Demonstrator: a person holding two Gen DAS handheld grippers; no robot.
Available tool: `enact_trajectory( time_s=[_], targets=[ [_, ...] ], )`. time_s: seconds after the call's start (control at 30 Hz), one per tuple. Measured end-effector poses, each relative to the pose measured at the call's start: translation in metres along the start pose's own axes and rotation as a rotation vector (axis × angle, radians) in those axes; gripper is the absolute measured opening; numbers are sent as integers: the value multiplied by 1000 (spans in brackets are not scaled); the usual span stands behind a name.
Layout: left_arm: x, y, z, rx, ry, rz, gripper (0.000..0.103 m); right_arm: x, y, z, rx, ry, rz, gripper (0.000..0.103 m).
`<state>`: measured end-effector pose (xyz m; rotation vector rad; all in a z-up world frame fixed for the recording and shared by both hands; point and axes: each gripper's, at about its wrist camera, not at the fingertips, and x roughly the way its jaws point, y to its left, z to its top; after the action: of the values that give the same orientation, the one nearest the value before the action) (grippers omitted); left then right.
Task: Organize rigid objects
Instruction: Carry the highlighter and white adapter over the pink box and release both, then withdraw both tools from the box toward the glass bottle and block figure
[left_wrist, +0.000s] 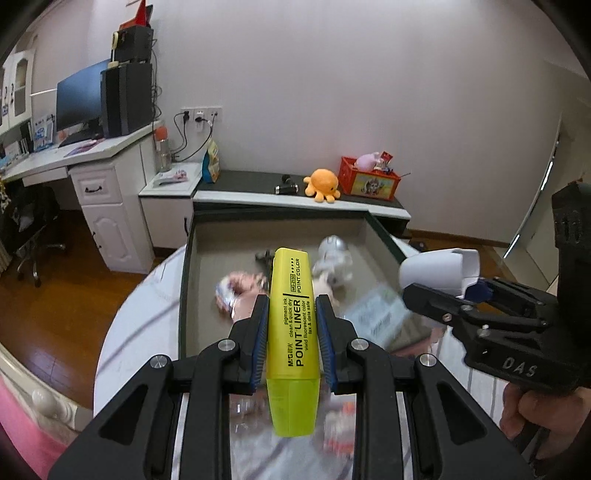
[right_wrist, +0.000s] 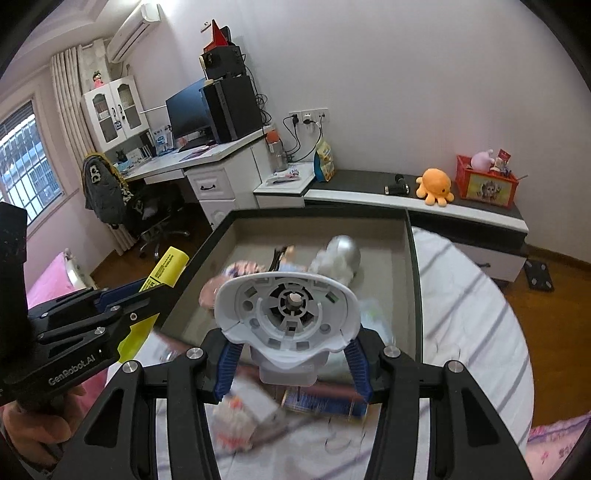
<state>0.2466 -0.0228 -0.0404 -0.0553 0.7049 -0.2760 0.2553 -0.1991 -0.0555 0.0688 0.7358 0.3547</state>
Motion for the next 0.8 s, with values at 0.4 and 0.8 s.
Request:
enact_trajectory(
  time_s=[0.4, 0.8],
  targets=[
    [79, -7, 34, 17, 66, 1, 25, 70, -37, 19, 57, 89, -56, 52],
    [80, 7, 31, -16, 73, 80, 92, 68, -44, 14, 99, 91, -88, 84]
  ],
)
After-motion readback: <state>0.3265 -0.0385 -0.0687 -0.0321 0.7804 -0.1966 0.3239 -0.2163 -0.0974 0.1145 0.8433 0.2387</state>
